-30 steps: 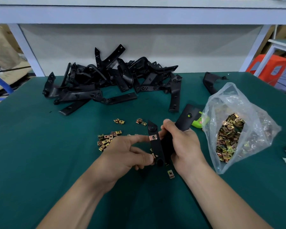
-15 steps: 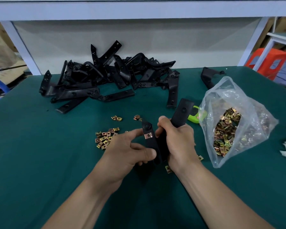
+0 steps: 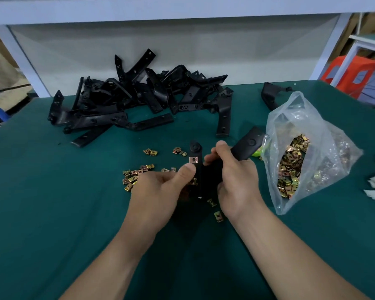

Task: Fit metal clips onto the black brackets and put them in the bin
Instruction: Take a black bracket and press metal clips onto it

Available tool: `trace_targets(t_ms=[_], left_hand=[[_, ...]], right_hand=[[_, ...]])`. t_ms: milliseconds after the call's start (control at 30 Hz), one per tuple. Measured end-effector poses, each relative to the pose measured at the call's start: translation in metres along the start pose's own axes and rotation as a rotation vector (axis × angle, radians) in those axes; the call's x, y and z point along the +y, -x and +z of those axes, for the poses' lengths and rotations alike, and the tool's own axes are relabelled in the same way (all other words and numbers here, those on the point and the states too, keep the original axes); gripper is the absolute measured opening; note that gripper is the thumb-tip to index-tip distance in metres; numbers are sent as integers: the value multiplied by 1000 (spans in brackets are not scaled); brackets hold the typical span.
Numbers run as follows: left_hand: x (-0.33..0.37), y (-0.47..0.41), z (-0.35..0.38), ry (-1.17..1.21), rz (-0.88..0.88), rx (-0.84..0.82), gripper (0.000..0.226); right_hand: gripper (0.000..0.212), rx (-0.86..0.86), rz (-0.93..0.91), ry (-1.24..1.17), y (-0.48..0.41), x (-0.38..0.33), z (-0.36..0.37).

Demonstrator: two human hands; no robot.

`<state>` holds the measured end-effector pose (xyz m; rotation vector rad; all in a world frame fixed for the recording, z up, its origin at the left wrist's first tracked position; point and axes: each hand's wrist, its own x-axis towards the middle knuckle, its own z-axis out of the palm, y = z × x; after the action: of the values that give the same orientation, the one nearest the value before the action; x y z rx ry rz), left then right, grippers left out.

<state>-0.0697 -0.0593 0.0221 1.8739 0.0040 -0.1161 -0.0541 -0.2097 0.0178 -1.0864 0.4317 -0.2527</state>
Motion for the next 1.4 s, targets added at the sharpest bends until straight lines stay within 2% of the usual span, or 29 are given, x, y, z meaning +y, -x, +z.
trace_targets(t_ms=[33,100,233,367,700,933,1000,1067,1233,1300,1400], left_hand=[[1,3,2,-128,40,78,76],[4,11,9,-305,106,162,61],[3,16,16,-406,176,274,32],[-4,14,15,-531,260,333,34],[-9,10,16,-480,241,308,31],[-12,6,10,-546,362,341,36],[-13,5,10,-541,348,317,30],[-14,3,11,-427,345,275,13],[-14,-5,7,-305,333,281,2],[-18,-9,5,-259,289,296,10],[-18,-12,1,-248,236,320,9]], right_hand=[[27,12,-11,2,-1,1,0],[29,32,-25,-10,-2,3,2],[29,25,-52,15,-3,6,3],[30,-7,-52,38,-1,8,5],[26,-89,0,53,-1,8,0],[24,-124,18,71,-1,10,0],[24,-128,14,71,0,9,-1],[21,-144,2,78,1,9,-1],[18,-215,-130,225,5,13,3],[16,-261,-216,311,6,14,4],[15,-309,-276,356,6,16,3]])
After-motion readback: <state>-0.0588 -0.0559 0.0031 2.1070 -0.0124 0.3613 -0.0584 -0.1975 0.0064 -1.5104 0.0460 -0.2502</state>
